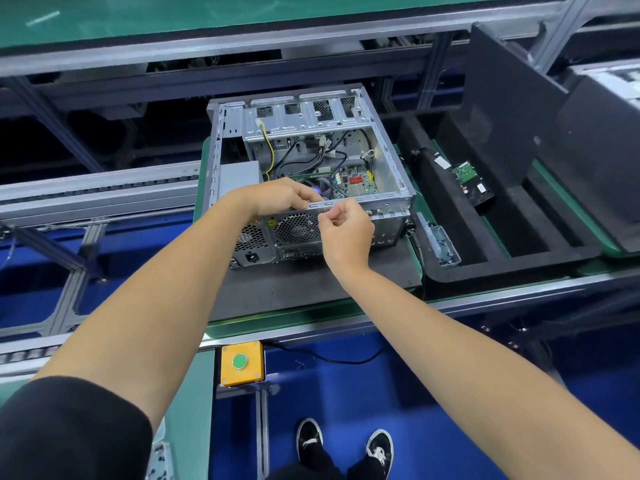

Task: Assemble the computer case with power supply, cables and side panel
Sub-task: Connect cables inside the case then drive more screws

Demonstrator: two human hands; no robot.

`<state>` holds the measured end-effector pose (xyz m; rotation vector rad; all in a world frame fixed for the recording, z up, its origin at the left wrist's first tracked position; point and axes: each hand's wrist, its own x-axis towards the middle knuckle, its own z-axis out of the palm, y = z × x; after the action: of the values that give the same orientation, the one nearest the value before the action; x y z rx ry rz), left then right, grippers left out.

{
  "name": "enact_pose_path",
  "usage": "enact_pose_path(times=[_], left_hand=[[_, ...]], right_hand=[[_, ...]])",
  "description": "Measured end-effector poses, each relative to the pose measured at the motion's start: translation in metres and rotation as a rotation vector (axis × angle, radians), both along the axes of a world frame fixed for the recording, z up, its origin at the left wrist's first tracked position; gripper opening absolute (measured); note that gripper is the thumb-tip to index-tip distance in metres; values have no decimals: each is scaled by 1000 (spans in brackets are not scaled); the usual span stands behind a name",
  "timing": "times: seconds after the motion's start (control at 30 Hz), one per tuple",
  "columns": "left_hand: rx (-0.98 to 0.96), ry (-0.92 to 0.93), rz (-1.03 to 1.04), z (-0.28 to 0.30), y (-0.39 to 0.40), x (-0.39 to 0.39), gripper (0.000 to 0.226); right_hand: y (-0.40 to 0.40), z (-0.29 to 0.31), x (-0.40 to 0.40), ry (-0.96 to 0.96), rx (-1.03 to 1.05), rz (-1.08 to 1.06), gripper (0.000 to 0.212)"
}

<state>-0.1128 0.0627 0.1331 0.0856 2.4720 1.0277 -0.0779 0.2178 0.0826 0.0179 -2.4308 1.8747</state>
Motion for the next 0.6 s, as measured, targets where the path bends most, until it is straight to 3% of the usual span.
enact_pose_path(times=[0.6], left_hand=[[79,20,73,-2,-5,1,27]], right_hand=[[-5,-2,-3,82,97,-10,8]])
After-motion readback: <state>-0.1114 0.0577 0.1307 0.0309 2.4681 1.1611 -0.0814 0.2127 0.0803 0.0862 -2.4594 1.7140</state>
